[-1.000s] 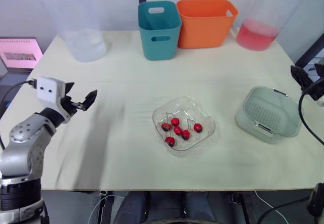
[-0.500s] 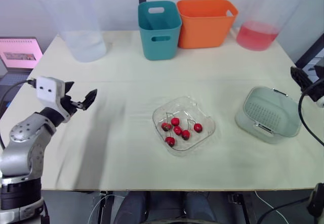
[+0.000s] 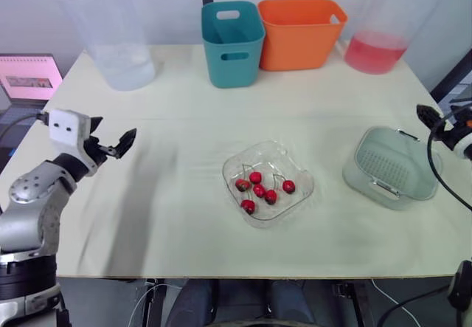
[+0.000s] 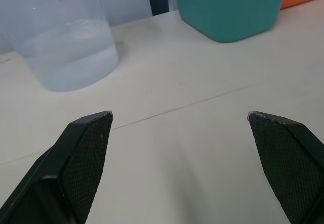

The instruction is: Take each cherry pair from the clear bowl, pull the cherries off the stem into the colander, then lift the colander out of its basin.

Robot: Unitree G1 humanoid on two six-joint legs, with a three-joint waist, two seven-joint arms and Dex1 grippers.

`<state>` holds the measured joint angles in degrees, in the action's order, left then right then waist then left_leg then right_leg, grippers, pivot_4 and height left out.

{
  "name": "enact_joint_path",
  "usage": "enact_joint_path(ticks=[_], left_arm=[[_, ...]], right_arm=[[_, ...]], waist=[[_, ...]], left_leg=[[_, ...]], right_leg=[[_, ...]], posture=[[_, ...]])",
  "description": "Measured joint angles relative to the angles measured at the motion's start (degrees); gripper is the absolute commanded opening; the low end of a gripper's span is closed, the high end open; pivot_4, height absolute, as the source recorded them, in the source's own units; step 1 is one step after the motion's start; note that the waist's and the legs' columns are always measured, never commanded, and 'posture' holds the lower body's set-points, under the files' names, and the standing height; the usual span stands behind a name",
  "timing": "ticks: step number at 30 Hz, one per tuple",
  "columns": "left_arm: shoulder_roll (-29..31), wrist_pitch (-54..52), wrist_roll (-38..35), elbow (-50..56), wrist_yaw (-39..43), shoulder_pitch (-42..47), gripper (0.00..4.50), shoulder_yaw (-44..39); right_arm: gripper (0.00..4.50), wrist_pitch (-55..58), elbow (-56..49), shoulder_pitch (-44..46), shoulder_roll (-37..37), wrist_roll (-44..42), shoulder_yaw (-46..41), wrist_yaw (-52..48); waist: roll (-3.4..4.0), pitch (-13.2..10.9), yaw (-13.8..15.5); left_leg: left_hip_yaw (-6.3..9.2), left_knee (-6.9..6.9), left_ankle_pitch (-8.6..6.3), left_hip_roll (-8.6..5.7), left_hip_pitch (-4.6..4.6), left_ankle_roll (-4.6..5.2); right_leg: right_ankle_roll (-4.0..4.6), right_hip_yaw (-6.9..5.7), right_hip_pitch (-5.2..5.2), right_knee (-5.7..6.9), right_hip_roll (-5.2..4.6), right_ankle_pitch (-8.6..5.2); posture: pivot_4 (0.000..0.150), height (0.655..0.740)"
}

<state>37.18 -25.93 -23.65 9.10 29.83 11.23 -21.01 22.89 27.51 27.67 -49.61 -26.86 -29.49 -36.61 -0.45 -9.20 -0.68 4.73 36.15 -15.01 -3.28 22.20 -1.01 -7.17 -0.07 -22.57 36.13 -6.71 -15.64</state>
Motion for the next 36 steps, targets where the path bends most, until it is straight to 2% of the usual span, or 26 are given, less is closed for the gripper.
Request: enact_joint_path(ticks=[3, 6, 8, 12, 14, 17, 20, 24, 27, 29, 36], left_arm=[[0.6, -0.1, -0.1, 0.0, 1.3, 0.0, 4.5, 0.1], [3.8, -2.0, -1.1, 0.1, 5.2, 0.3, 4.5, 0.8], [7.3, -4.0, -2.9, 0.8, 9.9, 0.4, 4.5, 2.3], [12.9, -8.2, -7.8, 3.8, 19.0, 1.9, 4.5, 4.0], [16.7, -10.6, -10.9, 6.9, 24.8, 2.1, 4.5, 5.4], [19.2, -12.4, -13.3, 10.0, 29.5, 2.2, 4.5, 7.0], [21.4, -13.6, -13.9, 11.7, 32.4, 1.5, 4.5, 8.7], [21.4, -14.7, -15.0, 15.8, 33.7, 0.3, 4.5, 9.7], [21.2, -15.2, -15.6, 17.2, 33.3, 0.2, 4.5, 10.0], [20.9, -15.8, -15.8, 17.9, 32.4, 0.1, 4.5, 10.0], [20.1, -16.4, -16.9, 20.2, 30.4, -0.3, 4.5, 10.1]], right_arm=[[4.38, 4.9, -2.5, 0.8, -0.8, -2.0, 0.2, -1.9], [4.38, 15.2, -10.0, 3.1, -4.4, -5.1, 4.7, -5.5], [4.38, 21.7, -16.5, 6.3, -7.9, -6.2, 11.1, -9.5], [4.38, 28.9, -29.3, 12.4, -10.1, -7.0, 24.2, -16.5], [4.38, 33.3, -35.8, 15.0, -8.8, -7.8, 31.5, -18.8], [4.38, 38.2, -40.0, 17.2, -5.8, -8.7, 36.9, -19.6], [4.38, 42.9, -43.0, 19.0, -2.4, -9.4, 39.7, -17.8], [4.38, 47.8, -47.0, 19.1, 2.2, -9.7, 44.2, -15.0], [3.61, 48.6, -47.9, 18.2, 3.1, -8.8, 46.6, -13.5], [2.67, 48.8, -48.1, 17.9, 3.7, -7.4, 48.2, -12.2], [2.67, 49.5, -48.0, 18.0, 8.3, -3.1, 53.8, -7.3]], waist=[[0.01, 0.0, 0.0], [0.11, 0.0, -0.4], [0.18, -0.1, -0.6], [0.16, -0.1, -0.4], [0.16, -0.1, -0.3], [0.14, -0.1, 0.1], [0.13, -0.1, 0.0], [0.13, -0.1, -0.1], [0.13, -0.1, -0.1], [0.13, -0.1, 0.0], [0.13, -0.1, -0.2]], left_leg=[[0.0, 0.0, 0.0, 0.0, 0.01, 0.0], [0.0, -0.02, 0.0, 0.03, 0.05, 0.01], [-0.01, -0.02, -0.01, 0.06, 0.1, 0.02], [0.06, -0.03, -0.02, 0.07, 0.18, 0.03], [0.05, -0.02, -0.03, 0.05, 0.23, 0.03], [0.08, 0.0, -0.02, -0.01, 0.28, 0.02], [0.09, -0.01, -0.02, 0.0, 0.27, 0.02], [0.09, -0.03, -0.02, 0.01, 0.3, 0.02], [0.08, -0.01, -0.02, 0.0, 0.3, 0.02], [0.08, -0.01, -0.02, 0.0, 0.29, 0.02], [0.08, -0.03, 0.0, 0.01, 0.3, -0.01]], right_leg=[[0.0, 0.0, -0.02, 0.0, 0.0, 0.0], [0.0, 0.03, -0.13, 0.05, 0.03, 0.0], [0.0, 0.03, -0.2, 0.06, 0.04, 0.0], [0.01, -0.03, -0.23, -0.02, 0.05, 0.0], [0.0, -0.02, -0.28, -0.02, 0.01, 0.0], [0.01, -0.03, -0.29, -0.02, -0.07, 0.0], [0.01, -0.03, -0.31, -0.01, -0.06, 0.0], [0.01, -0.01, -0.39, 0.02, -0.04, 0.0], [0.01, -0.01, -0.38, 0.03, -0.05, 0.0], [0.01, -0.01, -0.38, 0.03, -0.04, 0.0], [0.01, 0.01, -0.46, 0.09, -0.01, 0.0]], posture=[[0.15, 0.74], [0.15, 0.74], [0.15, 0.74], [0.15, 0.74], [0.15, 0.74], [0.15, 0.74], [0.15, 0.74], [0.15, 0.74], [0.15, 0.74], [0.15, 0.74], [0.15, 0.74]])
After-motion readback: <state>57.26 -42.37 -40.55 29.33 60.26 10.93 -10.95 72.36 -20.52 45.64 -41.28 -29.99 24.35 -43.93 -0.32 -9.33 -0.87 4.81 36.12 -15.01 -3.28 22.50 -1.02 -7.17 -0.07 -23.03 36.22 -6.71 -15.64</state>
